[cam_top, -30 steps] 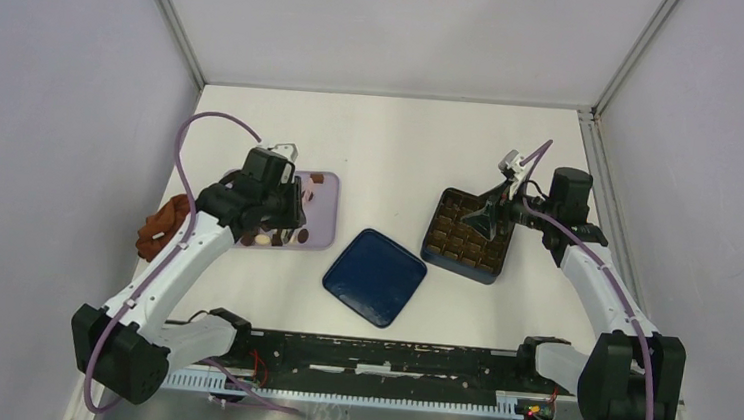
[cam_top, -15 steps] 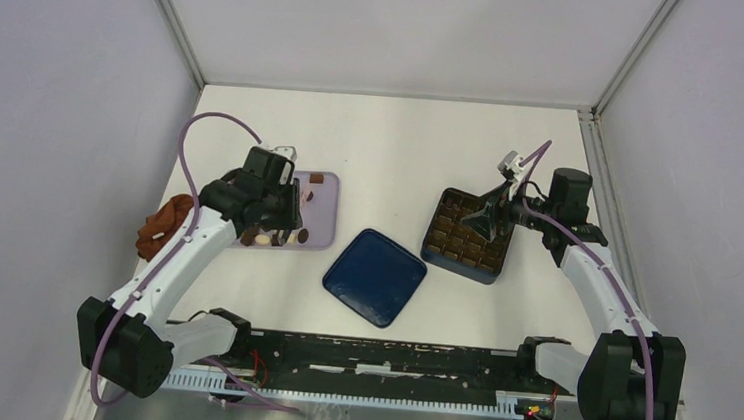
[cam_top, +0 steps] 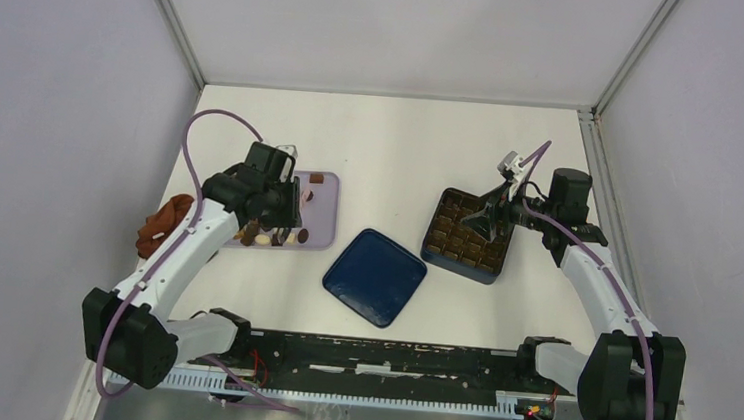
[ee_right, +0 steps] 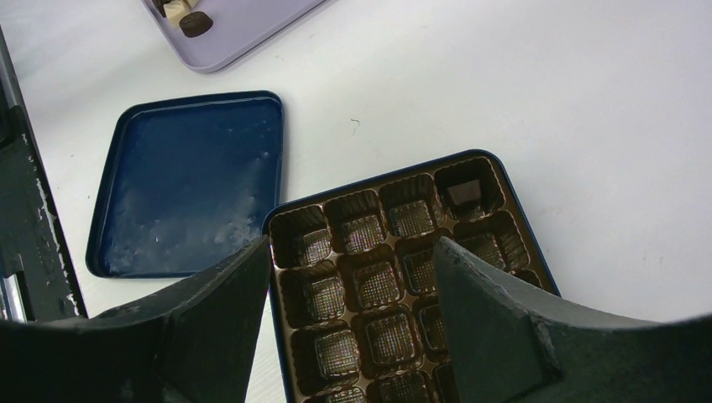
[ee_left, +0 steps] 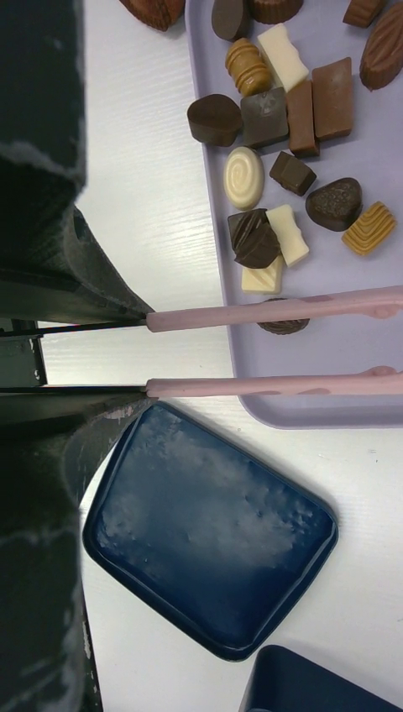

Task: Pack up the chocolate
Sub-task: Pick up the fake chocolate from the plate.

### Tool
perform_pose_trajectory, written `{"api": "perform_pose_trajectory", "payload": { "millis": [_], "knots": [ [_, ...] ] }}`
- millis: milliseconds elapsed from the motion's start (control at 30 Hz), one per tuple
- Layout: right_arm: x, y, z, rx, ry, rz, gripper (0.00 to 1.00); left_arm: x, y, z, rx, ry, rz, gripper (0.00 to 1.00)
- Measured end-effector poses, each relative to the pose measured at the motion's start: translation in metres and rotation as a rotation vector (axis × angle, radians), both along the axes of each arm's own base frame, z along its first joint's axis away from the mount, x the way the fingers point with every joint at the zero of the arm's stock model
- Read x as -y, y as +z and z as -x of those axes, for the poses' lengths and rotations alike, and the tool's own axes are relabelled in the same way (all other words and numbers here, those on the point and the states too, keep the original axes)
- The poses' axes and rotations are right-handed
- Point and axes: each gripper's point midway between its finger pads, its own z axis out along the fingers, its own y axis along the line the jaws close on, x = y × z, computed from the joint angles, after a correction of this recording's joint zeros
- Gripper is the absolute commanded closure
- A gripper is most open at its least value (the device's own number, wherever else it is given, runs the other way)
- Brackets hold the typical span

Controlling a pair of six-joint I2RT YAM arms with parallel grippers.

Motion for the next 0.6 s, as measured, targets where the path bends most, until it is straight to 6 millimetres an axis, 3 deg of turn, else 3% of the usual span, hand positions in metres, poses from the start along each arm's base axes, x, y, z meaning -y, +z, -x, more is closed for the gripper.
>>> {"api": "perform_pose_trajectory", "payload": {
  "millis": [600],
  "knots": [
    [-0.001,0.000,0.001,0.000,0.004,-0.002,0.24,-0.006,-0.013,0.006,-0.104,0.001,-0.036,0.62]
  ]
}}
